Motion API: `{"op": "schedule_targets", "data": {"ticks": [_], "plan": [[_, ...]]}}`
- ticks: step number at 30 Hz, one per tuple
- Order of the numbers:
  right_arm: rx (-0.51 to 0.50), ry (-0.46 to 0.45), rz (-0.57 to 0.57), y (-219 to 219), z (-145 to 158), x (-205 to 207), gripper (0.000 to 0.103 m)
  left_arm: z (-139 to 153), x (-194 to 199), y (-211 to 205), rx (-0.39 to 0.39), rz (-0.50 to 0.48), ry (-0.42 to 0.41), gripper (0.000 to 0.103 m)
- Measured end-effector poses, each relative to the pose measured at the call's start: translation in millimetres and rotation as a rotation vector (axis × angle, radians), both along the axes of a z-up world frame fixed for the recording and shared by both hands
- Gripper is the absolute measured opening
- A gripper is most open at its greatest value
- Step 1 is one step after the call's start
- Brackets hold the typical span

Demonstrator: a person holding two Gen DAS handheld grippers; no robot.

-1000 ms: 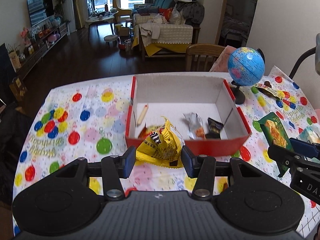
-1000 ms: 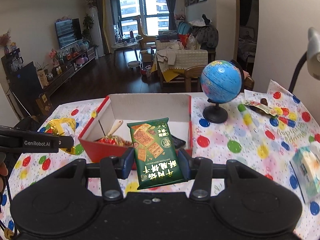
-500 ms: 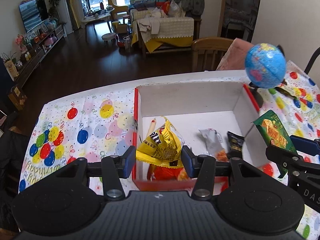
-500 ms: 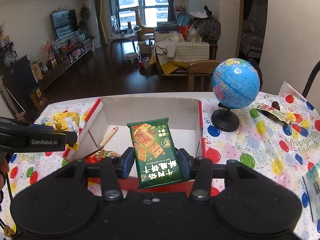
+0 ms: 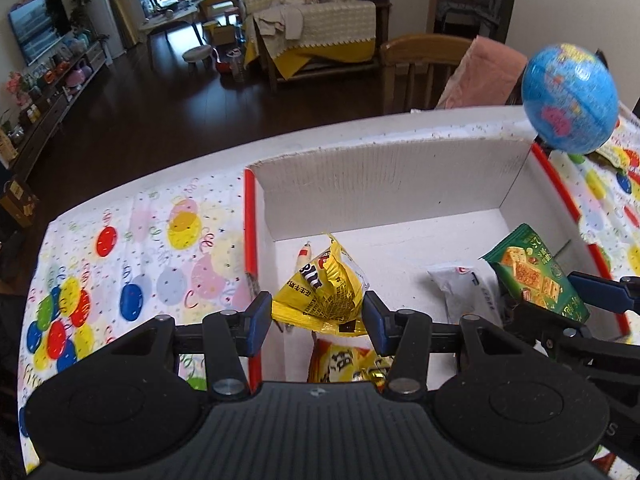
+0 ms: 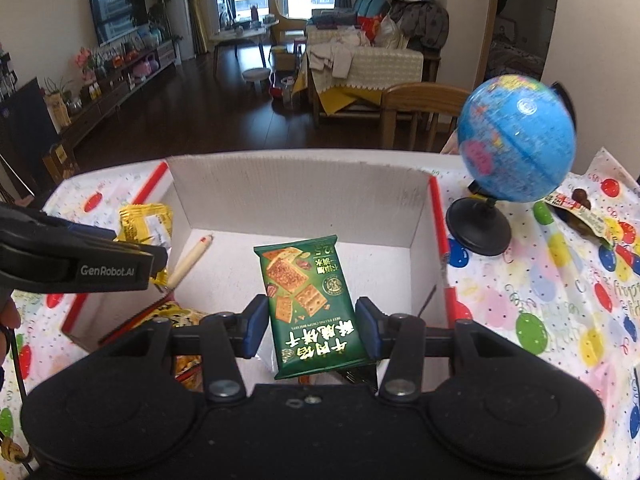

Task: Organize snacks
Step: 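Carry both snacks into the red box and open both tools to release them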

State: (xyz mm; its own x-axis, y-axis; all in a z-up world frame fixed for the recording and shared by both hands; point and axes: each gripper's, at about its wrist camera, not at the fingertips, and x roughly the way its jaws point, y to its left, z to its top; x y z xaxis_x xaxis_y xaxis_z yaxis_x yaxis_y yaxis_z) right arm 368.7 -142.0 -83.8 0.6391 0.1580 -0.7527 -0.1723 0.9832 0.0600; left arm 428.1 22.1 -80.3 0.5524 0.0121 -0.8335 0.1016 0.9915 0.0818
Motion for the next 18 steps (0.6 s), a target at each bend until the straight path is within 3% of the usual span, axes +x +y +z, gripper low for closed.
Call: {"op": "schedule_targets", "data": {"ticks": [9,18], "plan": [[-0.032,0.066,0.038,11.4,-25.9,17.6,0.046,-33.1,21.5,-14.0,0.04,-0.062,0.073,0.049],[-0.032,0.087,0.05,15.5,-30.0,19.1,0.046,-37.8,22.9,-24.5,0.044,-0.108,0.094,0.052]]}}
